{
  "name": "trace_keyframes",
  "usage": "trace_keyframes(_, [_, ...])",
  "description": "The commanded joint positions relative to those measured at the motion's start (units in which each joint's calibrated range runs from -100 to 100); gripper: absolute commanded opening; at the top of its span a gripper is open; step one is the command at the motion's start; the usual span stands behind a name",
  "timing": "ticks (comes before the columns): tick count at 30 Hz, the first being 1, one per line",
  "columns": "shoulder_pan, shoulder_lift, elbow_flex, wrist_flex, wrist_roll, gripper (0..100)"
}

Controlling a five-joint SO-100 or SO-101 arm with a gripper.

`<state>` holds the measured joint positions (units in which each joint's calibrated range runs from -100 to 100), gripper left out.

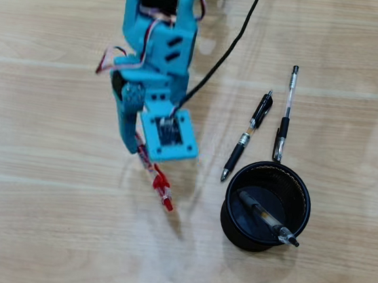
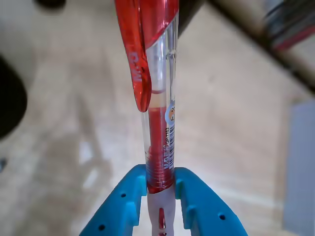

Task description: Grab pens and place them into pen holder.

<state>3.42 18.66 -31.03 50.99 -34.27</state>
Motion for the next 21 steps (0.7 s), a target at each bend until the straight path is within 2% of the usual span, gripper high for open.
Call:
trace_keyframes(1, [-6.81, -12.58, 9.89, -23.19, -4.04, 2])
trace_keyframes(5, [-13.74, -18.66, 33.43, -47.51, -10.89, 2])
trace_keyframes(8, [-16.16, -19.25, 43.30, -61.26, -12.93, 2])
trace_keyframes(18, [-20.03, -7.17, 32.07, -62.81, -14.24, 2])
trace_keyframes(21, [-20.68, -4.04, 30.90, -62.81, -16.49, 2])
